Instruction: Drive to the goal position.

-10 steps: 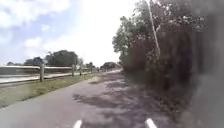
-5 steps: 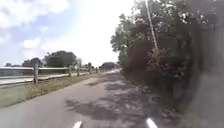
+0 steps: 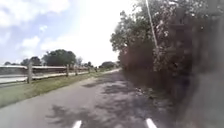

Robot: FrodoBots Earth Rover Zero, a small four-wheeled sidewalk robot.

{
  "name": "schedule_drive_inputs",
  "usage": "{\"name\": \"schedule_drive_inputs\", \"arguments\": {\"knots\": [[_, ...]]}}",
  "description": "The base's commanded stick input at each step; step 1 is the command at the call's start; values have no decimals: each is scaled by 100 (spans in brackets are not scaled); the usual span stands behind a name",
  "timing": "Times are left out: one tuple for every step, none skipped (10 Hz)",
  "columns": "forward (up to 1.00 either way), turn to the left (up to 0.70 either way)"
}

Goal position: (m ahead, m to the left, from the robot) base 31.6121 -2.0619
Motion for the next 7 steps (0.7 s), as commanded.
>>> {"name": "schedule_drive_inputs", "arguments": {"knots": [[85, 20], [85, 34], [85, 30], [85, 8], [85, 0], [85, 0], [85, 0]]}}
